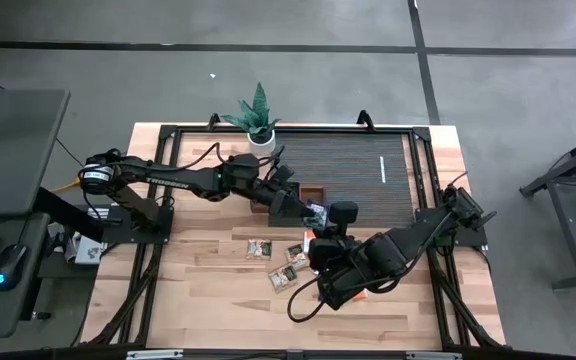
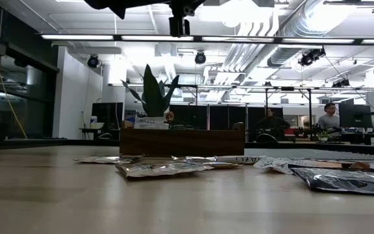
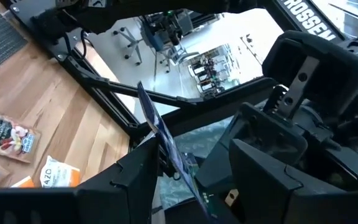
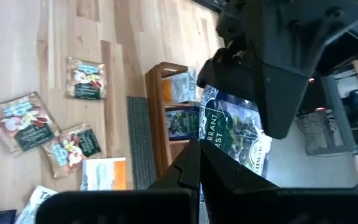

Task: Pick & Place Tea
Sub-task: Put the blue tea bag into the middle section of the wooden organizer

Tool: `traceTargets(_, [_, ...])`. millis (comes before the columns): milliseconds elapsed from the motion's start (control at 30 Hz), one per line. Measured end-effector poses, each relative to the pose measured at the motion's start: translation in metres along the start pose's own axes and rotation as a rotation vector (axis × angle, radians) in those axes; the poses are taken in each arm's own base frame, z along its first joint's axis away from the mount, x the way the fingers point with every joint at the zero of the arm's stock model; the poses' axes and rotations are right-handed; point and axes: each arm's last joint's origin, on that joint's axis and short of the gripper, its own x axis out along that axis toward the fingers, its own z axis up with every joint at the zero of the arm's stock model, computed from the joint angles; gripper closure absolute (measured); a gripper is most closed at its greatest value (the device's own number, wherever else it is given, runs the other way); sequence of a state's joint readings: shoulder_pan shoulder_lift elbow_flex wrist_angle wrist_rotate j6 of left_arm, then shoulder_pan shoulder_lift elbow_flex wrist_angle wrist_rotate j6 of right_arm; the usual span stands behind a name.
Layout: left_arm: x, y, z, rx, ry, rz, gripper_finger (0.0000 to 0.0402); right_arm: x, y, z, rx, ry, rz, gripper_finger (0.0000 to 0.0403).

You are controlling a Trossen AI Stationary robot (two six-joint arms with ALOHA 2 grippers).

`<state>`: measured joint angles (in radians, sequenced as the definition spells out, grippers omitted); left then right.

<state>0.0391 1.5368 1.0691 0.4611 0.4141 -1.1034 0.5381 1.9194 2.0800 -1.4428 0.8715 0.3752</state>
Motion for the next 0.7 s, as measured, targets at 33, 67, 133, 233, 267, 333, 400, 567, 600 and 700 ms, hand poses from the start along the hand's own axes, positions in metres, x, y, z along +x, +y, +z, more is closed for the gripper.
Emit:
traceTargets(33, [0.0000,0.0004,0.0000,-0.002,-0.003,0.007,0.0208,0.0004,0.0003,0.0005,-0.004,0.001,0.013,0.0403])
traceTargets(67, [0.0000,0.0013,-0.0002,-0.003,-0.005,0.017,0.0208,0.0004,0.0009,0.0010,-0.006,0.001,0.025,0.0403])
traceTargets(133, [0.0000,0.0023,-0.0004,-0.001,-0.011,0.031,0.0209,0.0006,0.0013,0.0019,-0.003,-0.002,0.039,0.0403])
traceTargets(233, [0.0000,0.0024,-0.0004,0.013,-0.011,0.031,0.0224,0.0006,0.0015,0.0019,0.004,-0.002,0.040,0.0403])
traceTargets(267, [0.0000,0.0028,-0.0007,0.012,-0.009,0.035,0.0234,0.0006,0.0015,0.0019,0.004,-0.002,0.040,0.0403])
traceTargets(333, [-0.0001,0.0044,-0.0015,0.008,-0.001,0.051,0.0259,0.0006,0.0016,0.0019,0.006,-0.001,0.042,0.0403])
traceTargets(400, [-0.0002,0.0057,-0.0022,0.020,0.006,0.063,0.0292,0.0006,0.0017,0.0018,0.013,0.001,0.048,0.0403])
traceTargets(567, [-0.0002,0.0067,-0.0026,0.063,0.012,0.072,0.0387,0.0006,0.0019,0.0018,0.030,0.005,0.055,0.0403])
traceTargets(600, [-0.0002,0.0066,-0.0025,0.071,0.010,0.073,0.0390,0.0006,0.0021,0.0017,0.031,0.007,0.060,0.0403])
traceTargets(700, [-0.0002,0.0073,-0.0029,0.089,0.010,0.082,0.0387,0.0009,0.0025,0.0016,0.068,0.018,0.083,0.0403])
